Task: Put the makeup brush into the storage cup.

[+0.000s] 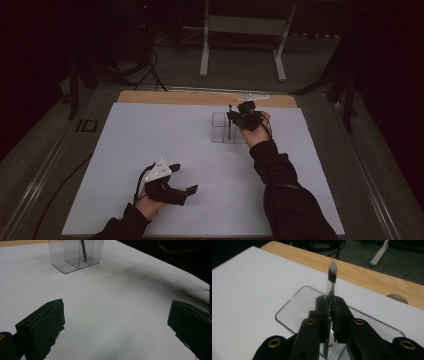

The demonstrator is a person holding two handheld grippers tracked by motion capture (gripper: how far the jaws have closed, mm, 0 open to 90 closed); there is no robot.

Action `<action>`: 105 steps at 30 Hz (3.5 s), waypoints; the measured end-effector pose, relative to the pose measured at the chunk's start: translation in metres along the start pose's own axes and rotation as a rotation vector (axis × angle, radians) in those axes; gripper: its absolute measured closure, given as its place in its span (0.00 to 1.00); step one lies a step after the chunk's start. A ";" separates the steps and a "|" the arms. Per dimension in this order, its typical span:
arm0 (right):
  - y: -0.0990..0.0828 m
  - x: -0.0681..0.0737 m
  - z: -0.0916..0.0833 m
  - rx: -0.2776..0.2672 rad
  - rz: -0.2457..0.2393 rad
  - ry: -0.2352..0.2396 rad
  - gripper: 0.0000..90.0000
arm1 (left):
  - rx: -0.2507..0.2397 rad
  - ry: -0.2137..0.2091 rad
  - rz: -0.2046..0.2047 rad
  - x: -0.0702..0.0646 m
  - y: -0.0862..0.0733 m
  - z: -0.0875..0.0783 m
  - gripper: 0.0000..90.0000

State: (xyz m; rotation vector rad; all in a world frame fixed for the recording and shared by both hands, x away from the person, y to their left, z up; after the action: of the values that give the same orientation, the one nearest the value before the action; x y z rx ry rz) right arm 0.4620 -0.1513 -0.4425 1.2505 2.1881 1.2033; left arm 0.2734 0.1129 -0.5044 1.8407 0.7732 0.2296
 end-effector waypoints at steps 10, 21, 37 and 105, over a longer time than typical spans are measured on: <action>-0.001 0.001 0.000 0.031 -0.004 0.015 0.34 | 0.011 -0.001 0.004 -0.001 0.000 0.001 0.03; -0.010 0.003 -0.011 0.021 -0.041 0.155 0.16 | 0.032 -0.057 0.014 -0.004 0.000 0.002 0.02; -0.034 0.015 -0.037 -0.003 -0.089 0.225 0.16 | 0.045 -0.146 0.027 0.004 0.012 -0.010 0.02; -0.195 -0.009 -0.141 0.061 -0.107 0.240 0.15 | 0.147 -0.119 0.093 0.046 -0.026 -0.094 0.02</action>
State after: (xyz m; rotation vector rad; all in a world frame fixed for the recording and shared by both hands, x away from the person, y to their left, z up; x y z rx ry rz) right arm 0.2721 -0.2784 -0.5193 1.0422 2.4456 1.3107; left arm 0.2519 0.2181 -0.4984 2.0120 0.6364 0.1239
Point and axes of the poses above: each handheld gripper's, and its own axes: z roughly forward along the jaws, y roughly out of its top, x roughly to its left, the point moved 2 cm from there along z, roughly forward along the jaws, and after that the axes turned 2 degrees about -x, right-handed, at the moved point
